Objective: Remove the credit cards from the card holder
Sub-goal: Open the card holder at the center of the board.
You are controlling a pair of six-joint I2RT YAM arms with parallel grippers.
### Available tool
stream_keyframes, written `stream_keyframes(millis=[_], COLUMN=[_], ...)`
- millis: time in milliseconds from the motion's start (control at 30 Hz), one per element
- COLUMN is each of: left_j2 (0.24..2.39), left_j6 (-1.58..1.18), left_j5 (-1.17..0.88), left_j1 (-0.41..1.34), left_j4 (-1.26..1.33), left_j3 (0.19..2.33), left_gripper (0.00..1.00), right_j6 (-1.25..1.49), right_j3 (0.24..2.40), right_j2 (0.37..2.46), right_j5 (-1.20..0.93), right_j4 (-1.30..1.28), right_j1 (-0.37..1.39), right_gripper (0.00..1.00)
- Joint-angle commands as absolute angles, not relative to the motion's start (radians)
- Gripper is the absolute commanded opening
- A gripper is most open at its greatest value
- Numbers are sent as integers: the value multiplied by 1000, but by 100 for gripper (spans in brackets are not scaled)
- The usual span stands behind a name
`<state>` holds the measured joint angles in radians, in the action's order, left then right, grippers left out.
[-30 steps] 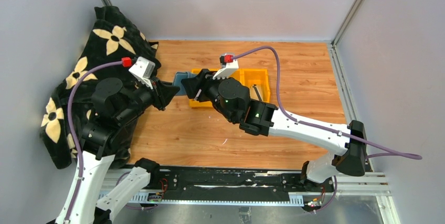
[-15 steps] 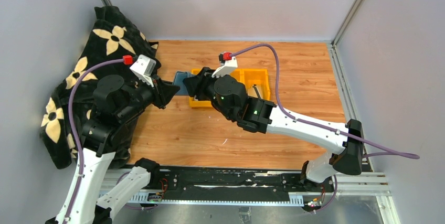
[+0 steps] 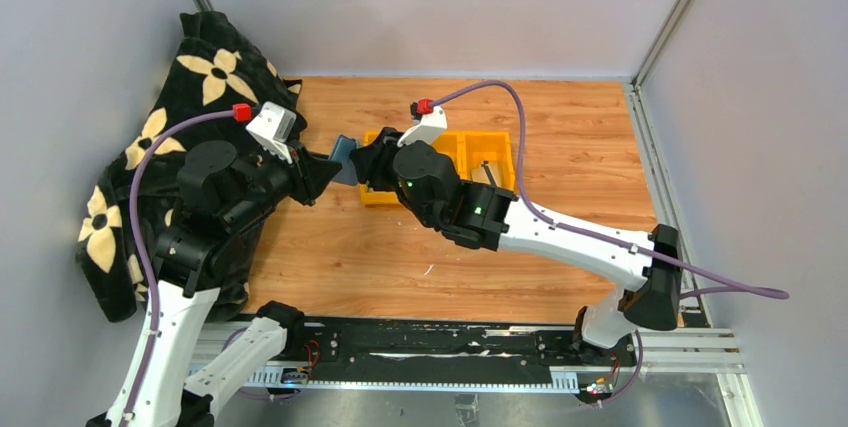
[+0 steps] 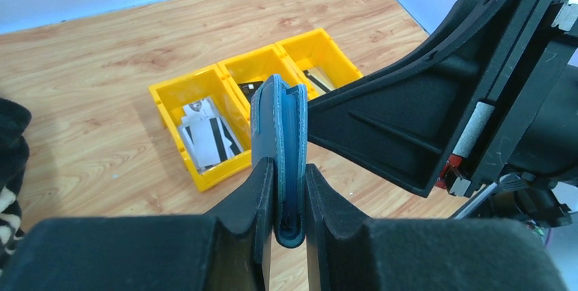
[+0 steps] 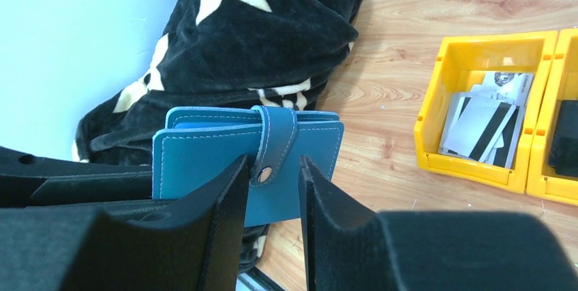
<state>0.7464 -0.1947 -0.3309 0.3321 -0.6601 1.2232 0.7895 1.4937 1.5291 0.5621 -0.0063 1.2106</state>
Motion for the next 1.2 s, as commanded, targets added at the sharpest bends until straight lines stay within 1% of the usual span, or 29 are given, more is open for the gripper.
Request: stream_keyframes(millis=[0, 100, 167, 300, 500, 633, 800, 967, 1167], left_j2=[733, 733, 731, 720, 693, 694, 705, 719, 711], left_j6=[-233, -227, -214, -174, -108, -66, 20, 122, 226], left_j5=[-424, -418, -403, -325, -196, -187, -211, -223, -197], left_j1=[339, 339, 338, 339, 339, 339, 339, 339, 339], left_j4=[-597, -597, -598, -587, -535, -537, -587, -637, -658], left_j3=[1275, 1273, 1268, 1264, 1261, 1275, 1303, 1345, 1360], left_gripper=[0, 0, 0, 0, 0, 0, 0, 0, 0], right_j6=[823, 797, 773, 724, 596, 517, 396, 282, 227], right_j3=[1575, 1631, 1658, 1700, 1738, 1723, 1668, 1639, 1564], right_j2=[1617, 1657, 1681, 1707, 1745, 1749, 1719, 1691, 1623], right_j5=[665, 712, 742, 793, 869, 886, 819, 744, 705], right_j4=[-114, -130, -132, -137, -126, -108, -29, -9, 44], right_j1=[1207, 1227, 1238, 1250, 1276, 1279, 1279, 1279, 1275], right_gripper=[34, 22, 11, 0, 0, 0, 0, 0, 0])
